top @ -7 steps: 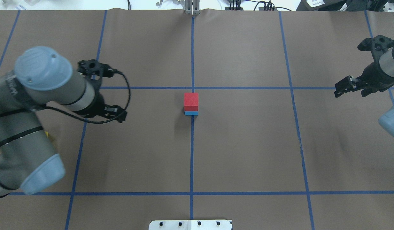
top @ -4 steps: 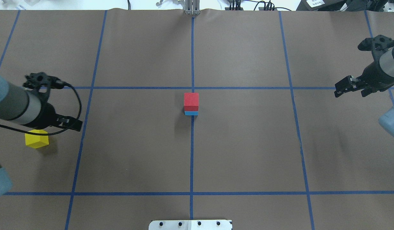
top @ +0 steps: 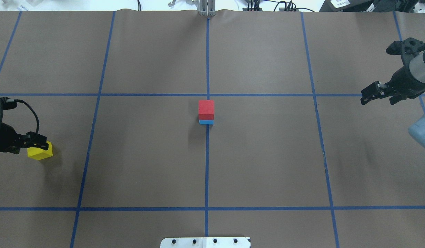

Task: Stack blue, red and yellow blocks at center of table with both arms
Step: 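Move the left gripper to the yellow cube and grasp it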

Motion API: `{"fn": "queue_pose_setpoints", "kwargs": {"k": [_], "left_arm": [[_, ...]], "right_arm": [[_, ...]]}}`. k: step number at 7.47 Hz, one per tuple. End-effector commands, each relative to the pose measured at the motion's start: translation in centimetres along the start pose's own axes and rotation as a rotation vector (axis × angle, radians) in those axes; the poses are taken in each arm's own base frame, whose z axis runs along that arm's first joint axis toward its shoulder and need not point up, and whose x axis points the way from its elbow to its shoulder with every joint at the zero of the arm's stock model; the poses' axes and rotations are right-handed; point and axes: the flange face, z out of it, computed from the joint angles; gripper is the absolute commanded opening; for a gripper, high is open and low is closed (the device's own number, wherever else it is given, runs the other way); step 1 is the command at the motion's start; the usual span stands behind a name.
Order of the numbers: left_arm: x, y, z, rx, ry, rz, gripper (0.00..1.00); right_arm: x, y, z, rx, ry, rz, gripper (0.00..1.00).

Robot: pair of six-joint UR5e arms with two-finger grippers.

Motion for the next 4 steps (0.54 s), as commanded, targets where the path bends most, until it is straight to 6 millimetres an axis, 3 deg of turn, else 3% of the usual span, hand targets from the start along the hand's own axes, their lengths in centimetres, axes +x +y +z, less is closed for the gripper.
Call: {"fn": "queue_pose_setpoints", "kwargs": {"k": [1,3,4], "left_arm": [[0.6,-1.2,1.3,-0.001,0.000,-0.026,0.99],[0.8,-2.3,2.7,-0.006,-0.010,-0.044,0.99],[-0.1,-2.4,3.7,-0.018,-0.031,-0.056,0.99]], "right_arm": [[0.1,0.0,0.1,-0.002,0.001,0.000,1.00],[0.2,0.0,0.2,-0.002,0.003,0.001,1.00],[0.1,0.0,0.1,-0.001,0.003,0.002,1.00]]}}
